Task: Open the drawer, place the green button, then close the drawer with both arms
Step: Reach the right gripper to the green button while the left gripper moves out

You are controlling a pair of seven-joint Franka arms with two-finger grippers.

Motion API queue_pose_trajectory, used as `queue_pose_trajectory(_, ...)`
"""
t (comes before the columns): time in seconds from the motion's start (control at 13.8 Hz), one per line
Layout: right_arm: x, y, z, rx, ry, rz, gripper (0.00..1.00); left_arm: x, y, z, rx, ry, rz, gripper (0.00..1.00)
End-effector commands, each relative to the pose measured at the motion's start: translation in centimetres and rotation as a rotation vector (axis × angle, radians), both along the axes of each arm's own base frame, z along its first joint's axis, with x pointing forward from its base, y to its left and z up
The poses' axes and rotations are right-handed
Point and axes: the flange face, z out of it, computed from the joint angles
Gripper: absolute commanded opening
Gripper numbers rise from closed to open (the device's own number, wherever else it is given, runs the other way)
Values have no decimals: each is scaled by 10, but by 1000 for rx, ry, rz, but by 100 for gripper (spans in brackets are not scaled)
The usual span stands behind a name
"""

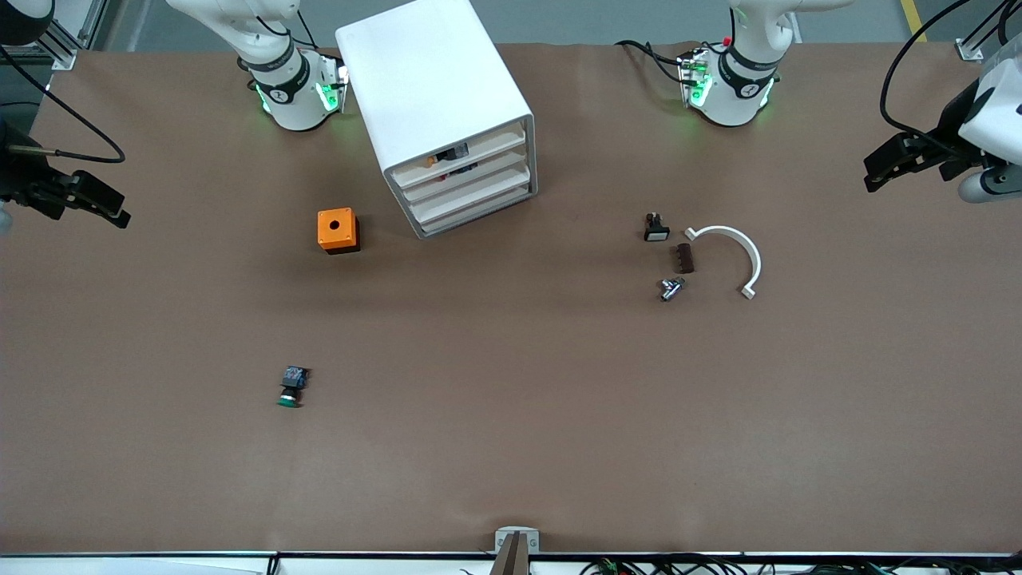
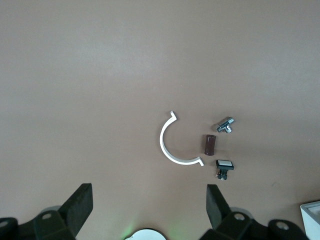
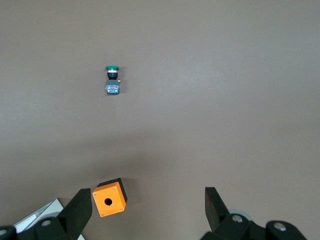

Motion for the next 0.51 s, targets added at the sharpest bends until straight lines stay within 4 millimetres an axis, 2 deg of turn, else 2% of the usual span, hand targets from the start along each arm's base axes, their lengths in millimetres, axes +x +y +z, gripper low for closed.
queue_pose_trajectory(0.0,-2,-3,2,14,1,8,100,7,-1,1,14,-3,-17,100)
queue_pose_trajectory(0.07,-2,-4,2,14,2,6,100,8,-1,5,7,-10,-12,100)
queue_pose_trajectory(0.15,-2,-6,2,14,1,3,100,12,0,-2,6,1,-14,100)
queue_pose_trajectory(0.22,-1,-6,3,14,-4,2,100,20,-1,-11,8,18,-14,100)
queue_pose_trajectory(0.36,1,-3,1,14,-4,8,100,45,5,-3,-10,-9,-3,100)
queue_pose_trajectory(0.44,5,-1,-6,16,8,12,100,49,4,-9,-11,2,-6,100)
